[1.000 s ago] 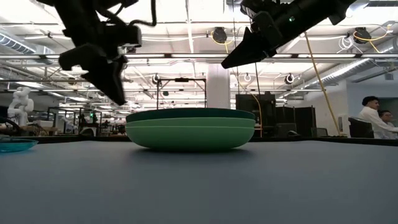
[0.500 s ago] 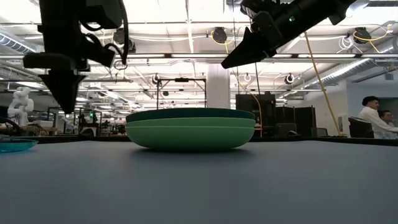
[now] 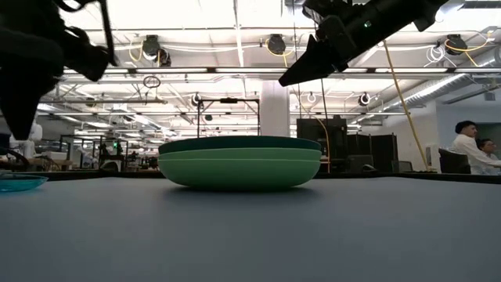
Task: Stack plastic plates
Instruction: Stack the transparent blue plate on top of the transparent pink plate
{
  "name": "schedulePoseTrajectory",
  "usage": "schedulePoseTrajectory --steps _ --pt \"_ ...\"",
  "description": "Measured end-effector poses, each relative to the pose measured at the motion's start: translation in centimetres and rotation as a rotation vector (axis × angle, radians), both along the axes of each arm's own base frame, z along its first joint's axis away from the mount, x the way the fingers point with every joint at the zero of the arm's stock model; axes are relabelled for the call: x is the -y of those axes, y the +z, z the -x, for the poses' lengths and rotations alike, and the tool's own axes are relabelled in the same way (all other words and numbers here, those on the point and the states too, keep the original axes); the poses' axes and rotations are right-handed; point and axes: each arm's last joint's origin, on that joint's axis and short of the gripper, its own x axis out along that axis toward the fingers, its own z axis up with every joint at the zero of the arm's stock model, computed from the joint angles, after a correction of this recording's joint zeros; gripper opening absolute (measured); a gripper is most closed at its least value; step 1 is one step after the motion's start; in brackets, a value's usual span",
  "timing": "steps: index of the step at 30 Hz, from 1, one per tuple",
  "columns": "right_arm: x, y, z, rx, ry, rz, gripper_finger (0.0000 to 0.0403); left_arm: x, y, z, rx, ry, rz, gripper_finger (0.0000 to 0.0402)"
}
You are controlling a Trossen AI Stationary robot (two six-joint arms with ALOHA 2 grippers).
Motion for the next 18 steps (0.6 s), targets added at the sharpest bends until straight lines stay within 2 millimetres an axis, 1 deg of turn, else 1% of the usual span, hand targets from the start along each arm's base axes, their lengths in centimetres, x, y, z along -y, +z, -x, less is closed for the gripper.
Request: schedulePoseTrajectory --steps 9,15,18 --pt "0.0 0.0 0.0 -0.014 0.022 0.042 0.0139 2.7 -0.1 1.2 0.097 0.118 -0.091 0.0083" --pt "0.0 0.2 -0.1 0.002 0.031 0.057 0.0139 3.1 -1.7 2.7 0.078 0.223 -0.126 0.0083" --pt "0.0 0.3 -0.1 0.011 0.033 0.062 0.0139 3.5 -2.6 2.8 0.12 0.253 -0.093 0.0083"
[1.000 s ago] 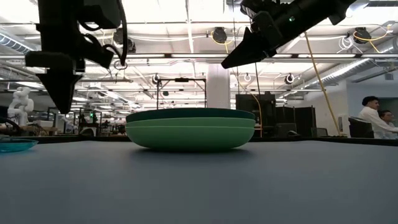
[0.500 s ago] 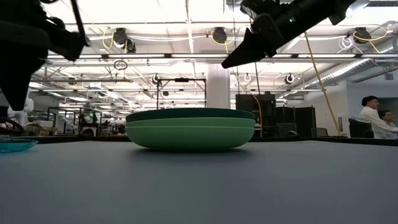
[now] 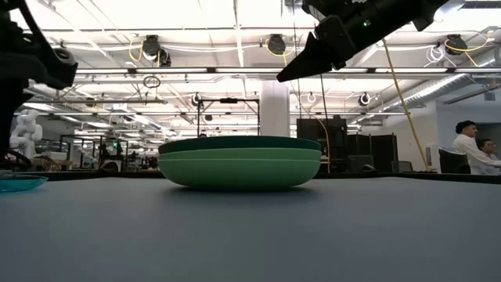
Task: Stack plastic plates
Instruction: Stack the transparent blue plate on top of the transparent pink plate
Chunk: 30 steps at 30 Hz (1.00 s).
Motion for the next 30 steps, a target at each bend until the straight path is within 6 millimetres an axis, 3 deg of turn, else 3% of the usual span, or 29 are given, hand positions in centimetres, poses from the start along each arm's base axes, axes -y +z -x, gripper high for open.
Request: schedulePoseTrajectory --steps 8,20,30 --pt "0.0 0.0 0.0 -0.002 0.006 0.012 0.0139 0.6 -0.8 -0.3 0.076 0.009 0.056 0.0083" --pt "0.0 0.0 0.0 -0.001 0.007 0.015 0.0139 1.0 -3.3 -0.8 -0.04 -0.021 -0.004 0.0083" --pt "0.2 0.0 0.0 -0.001 0.002 0.015 0.0139 0.8 -3.5 -0.6 -0.061 -0.038 -0.056 0.0083"
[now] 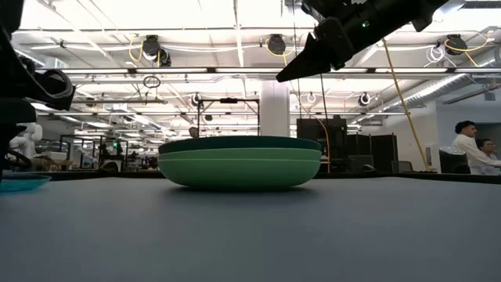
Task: Stack plastic plates
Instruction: Stack the transparent blue plate on top of the transparent pink plate
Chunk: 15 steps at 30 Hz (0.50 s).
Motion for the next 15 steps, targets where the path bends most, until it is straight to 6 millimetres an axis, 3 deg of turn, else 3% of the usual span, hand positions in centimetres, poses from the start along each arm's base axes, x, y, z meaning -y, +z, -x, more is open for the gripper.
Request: schedulePoseTrajectory --steps 9,15 --pt "0.0 0.0 0.0 0.0 0.0 0.0 0.0139 -0.02 0.05 0.32 -0.016 -0.02 -0.029 0.0073" --pt "0.0 0.0 0.0 0.0 0.0 0.0 0.0139 -0.02 0.05 0.32 -0.018 -0.032 -0.029 0.0011"
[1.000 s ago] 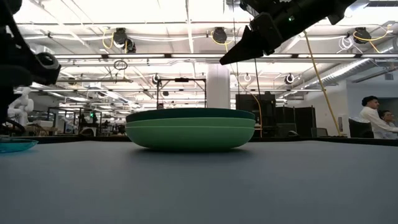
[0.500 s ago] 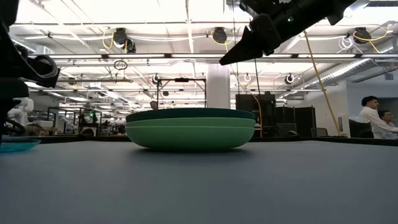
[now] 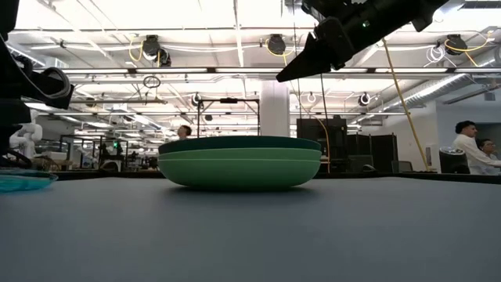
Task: Stack plastic plates
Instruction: Stack the transparent blue plate on top of the transparent pink plate
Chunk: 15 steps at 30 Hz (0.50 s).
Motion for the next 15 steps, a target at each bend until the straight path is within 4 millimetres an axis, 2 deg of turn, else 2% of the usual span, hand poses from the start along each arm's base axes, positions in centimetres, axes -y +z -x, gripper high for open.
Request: schedulePoseTrajectory --steps 7,15 --pt "0.0 0.0 0.0 0.0 0.0 0.0 0.0139 0.5 1.2 -0.8 0.011 -0.054 0.019 0.0006" --pt "0.0 0.0 0.0 0.0 0.0 0.0 0.0139 0.5 5.9 -2.1 -0.032 -0.149 -0.124 0.0005"
